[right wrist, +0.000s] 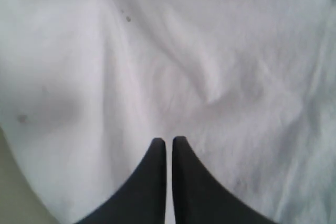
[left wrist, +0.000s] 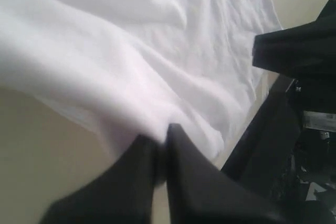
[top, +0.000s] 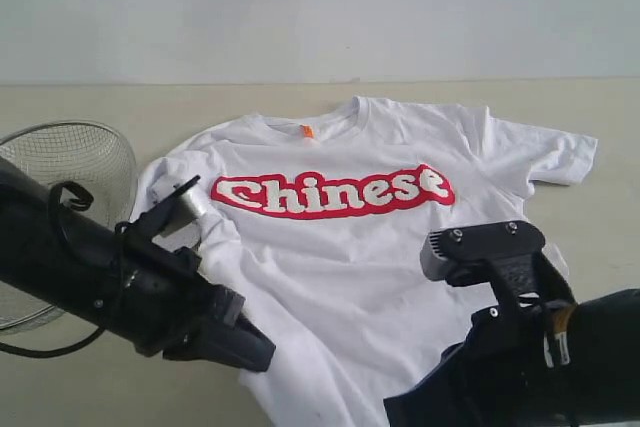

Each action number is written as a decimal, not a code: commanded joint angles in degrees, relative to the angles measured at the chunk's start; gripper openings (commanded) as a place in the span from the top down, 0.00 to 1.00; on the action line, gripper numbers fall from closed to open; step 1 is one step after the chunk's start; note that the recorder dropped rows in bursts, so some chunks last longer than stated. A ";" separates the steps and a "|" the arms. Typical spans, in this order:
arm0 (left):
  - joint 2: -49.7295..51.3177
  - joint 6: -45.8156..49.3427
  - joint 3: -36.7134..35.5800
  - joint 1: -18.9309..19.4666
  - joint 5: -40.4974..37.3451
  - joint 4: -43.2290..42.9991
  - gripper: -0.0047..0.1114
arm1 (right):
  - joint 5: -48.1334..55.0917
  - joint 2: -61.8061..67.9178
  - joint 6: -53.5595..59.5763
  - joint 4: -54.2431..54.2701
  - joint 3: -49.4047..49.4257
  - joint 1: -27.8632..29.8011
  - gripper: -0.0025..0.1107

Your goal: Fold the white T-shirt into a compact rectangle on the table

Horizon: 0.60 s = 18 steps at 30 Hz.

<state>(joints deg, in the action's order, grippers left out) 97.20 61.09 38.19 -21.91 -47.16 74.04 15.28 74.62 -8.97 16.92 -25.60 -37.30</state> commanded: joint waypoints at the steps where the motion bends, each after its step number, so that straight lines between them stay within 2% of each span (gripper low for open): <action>1: -2.55 -4.25 2.47 0.02 -0.63 -2.78 0.92 | -1.27 3.89 0.47 -0.79 0.35 0.18 0.98; 11: -2.00 -4.10 3.15 0.02 5.57 -3.35 0.92 | -2.64 5.38 0.38 -0.54 0.35 0.18 0.98; 15: 1.17 1.47 3.15 0.02 5.82 0.18 0.92 | -3.32 5.38 0.35 -0.10 0.35 0.18 0.98; 18: 4.27 8.69 3.15 0.02 5.57 6.37 0.92 | -3.56 5.38 0.35 0.00 0.35 0.18 0.98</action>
<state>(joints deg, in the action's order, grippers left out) 99.10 63.20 41.08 -21.91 -42.11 74.72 12.33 79.95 -8.97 16.92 -25.60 -37.30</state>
